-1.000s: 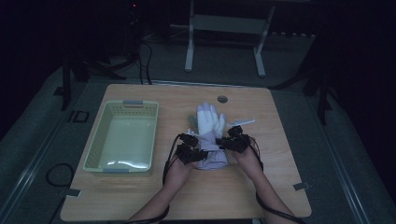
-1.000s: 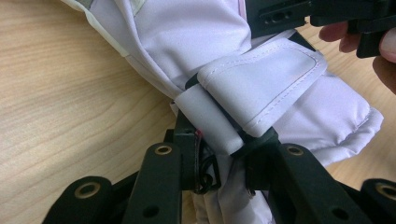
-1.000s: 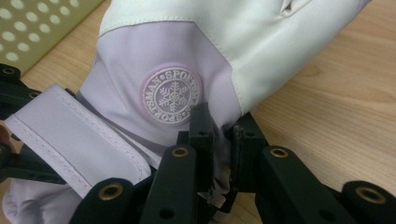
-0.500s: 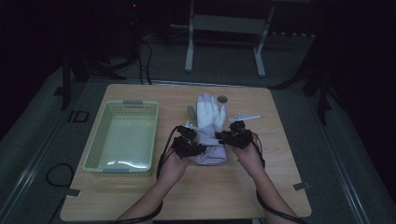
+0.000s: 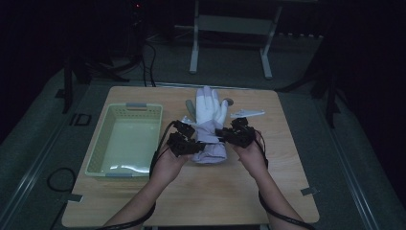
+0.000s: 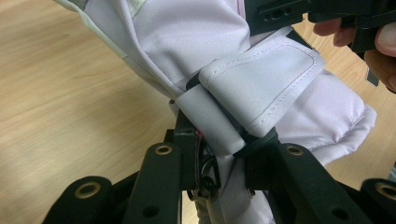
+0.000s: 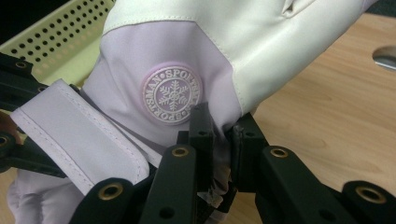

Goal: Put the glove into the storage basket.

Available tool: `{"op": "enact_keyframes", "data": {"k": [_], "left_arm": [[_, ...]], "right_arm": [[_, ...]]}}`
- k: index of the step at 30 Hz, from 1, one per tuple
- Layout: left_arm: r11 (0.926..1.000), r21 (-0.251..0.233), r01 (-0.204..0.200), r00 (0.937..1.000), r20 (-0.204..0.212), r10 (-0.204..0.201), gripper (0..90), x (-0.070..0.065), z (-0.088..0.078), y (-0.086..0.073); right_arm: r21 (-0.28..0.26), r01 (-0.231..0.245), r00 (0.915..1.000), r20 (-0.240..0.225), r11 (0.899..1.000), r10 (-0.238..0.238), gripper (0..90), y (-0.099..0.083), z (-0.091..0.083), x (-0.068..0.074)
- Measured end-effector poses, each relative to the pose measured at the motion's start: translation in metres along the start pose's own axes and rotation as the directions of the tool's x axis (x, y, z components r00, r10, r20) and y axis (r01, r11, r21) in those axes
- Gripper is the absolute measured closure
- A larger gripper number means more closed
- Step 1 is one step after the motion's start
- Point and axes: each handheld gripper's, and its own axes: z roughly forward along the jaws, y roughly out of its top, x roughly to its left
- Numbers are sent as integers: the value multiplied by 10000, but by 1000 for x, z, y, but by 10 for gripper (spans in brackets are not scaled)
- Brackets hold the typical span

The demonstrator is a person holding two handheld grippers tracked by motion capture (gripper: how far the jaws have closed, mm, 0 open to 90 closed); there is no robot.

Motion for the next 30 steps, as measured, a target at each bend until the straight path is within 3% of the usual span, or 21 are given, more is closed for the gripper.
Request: {"op": "enact_keyframes", "data": {"k": [21,22,30], "left_arm": [[9999,45,-94,9981,-614,96,725,32,-61,-3],[10000,41,-82,9972,-739,85,725,39,-70,-6],[9998,194,-60,9953,-967,79,724,60,-91,-18]], "right_arm": [[-263,489,9984,-274,9985,-496,812,45,21,55],[-279,533,9980,-312,9982,-542,812,49,25,61],[-199,683,9961,-550,9975,-693,811,60,46,85]]}}
